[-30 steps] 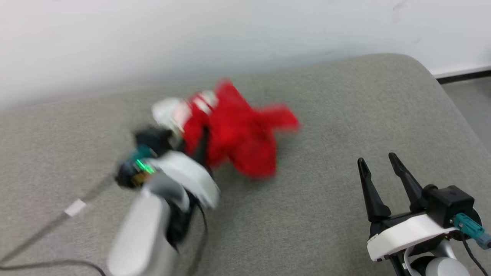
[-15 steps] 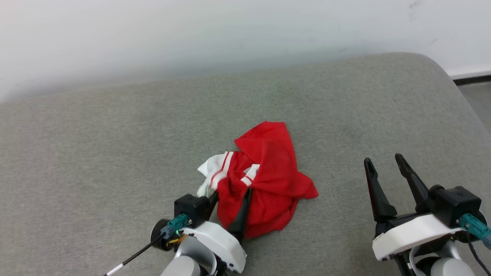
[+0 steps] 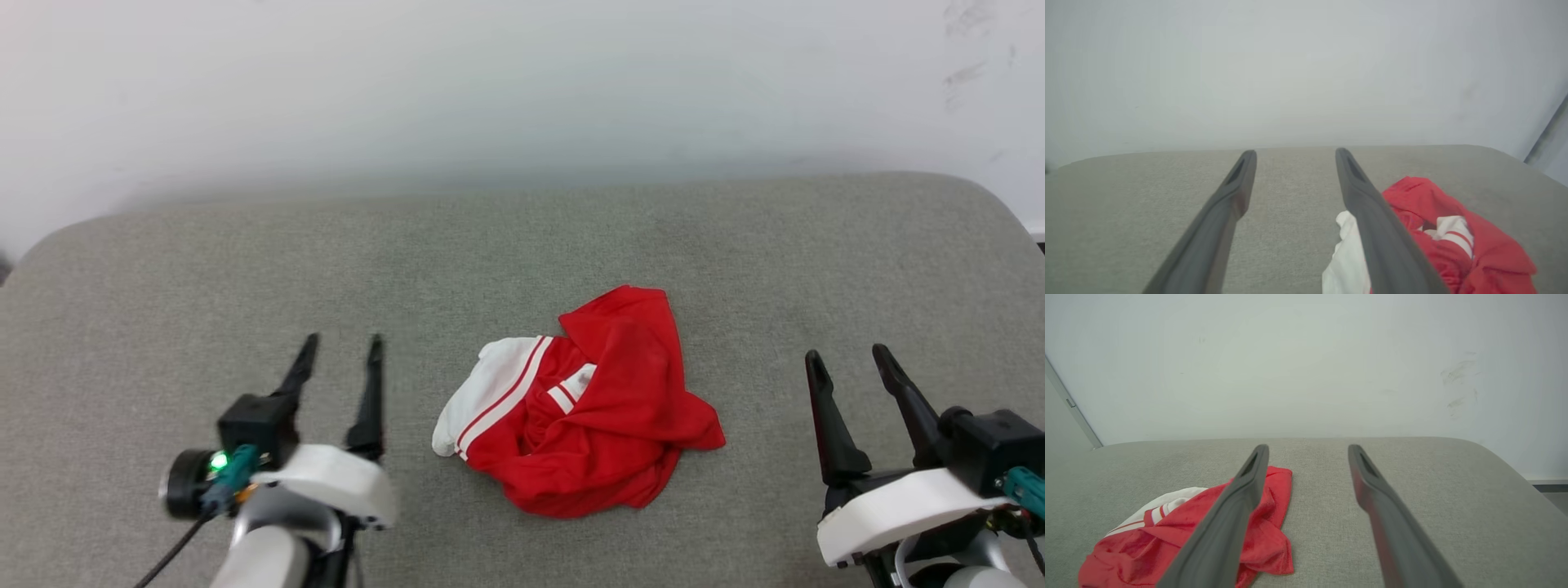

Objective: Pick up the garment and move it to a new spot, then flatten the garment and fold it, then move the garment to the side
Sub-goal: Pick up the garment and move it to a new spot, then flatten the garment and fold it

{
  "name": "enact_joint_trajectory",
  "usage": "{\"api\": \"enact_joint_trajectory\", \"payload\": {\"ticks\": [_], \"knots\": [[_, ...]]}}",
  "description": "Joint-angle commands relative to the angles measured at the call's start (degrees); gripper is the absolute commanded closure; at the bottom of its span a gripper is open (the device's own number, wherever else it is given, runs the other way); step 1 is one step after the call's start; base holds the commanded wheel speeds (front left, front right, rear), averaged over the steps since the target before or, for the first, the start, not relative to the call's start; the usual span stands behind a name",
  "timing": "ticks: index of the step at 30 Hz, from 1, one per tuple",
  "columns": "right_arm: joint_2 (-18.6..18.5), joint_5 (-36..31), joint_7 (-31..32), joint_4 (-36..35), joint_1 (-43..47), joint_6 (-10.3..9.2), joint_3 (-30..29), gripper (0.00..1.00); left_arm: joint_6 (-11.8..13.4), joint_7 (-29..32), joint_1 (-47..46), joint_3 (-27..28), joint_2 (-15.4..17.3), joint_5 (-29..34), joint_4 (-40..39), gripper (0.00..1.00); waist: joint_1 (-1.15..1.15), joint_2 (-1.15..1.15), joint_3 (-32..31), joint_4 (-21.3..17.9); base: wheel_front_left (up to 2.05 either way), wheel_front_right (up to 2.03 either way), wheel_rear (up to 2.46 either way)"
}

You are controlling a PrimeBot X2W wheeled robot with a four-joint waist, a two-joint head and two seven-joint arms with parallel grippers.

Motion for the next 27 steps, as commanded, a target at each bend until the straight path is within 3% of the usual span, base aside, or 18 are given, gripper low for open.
{"api": "enact_joint_trajectory", "payload": {"ticks": [1, 5, 9, 22, 27], "knots": [[0.08, -0.41, 0.29, -0.28, 1.14, -0.02, 0.08, 0.0, 0.79, 0.72, 2.23, 1.37, 1.99, -0.34, -1.22, 0.0, 0.01, 0.0, -0.79, 0.4, 0.0, 0.0, 0.0], [0.07, -0.81, 1.08, -0.53, 2.36, -0.02, 0.1, 0.0, 1.6, 2.31, 6.12, 3.32, 5.17, -0.74, -4.05, 0.0, 0.01, 0.0, -1.63, 0.33, 0.0, 0.0, 0.0], [0.07, -1.0, 1.61, -0.81, 3.35, -0.02, -0.06, 0.0, 2.26, 3.92, 9.56, 3.04, 6.15, -0.65, -7.11, 0.0, 0.01, 0.0, -2.21, 0.05, 0.0, 0.0, 0.0], [0.08, -1.17, 2.77, -1.38, 3.96, -0.02, 0.06, 0.0, 3.38, 4.4, 11.81, 2.47, 5.89, -1.26, -11.17, 0.0, 0.01, 0.0, -2.53, -0.04, 0.0, 0.0, 0.0], [0.08, 2.33, 6.7, 1.66, 2.95, -0.02, -2.0, 0.0, 3.43, 4.55, 11.56, 2.28, 5.77, -1.43, -11.76, 0.0, 0.01, 0.0, -2.46, 0.23, 0.0, 0.0, 0.0]]}}
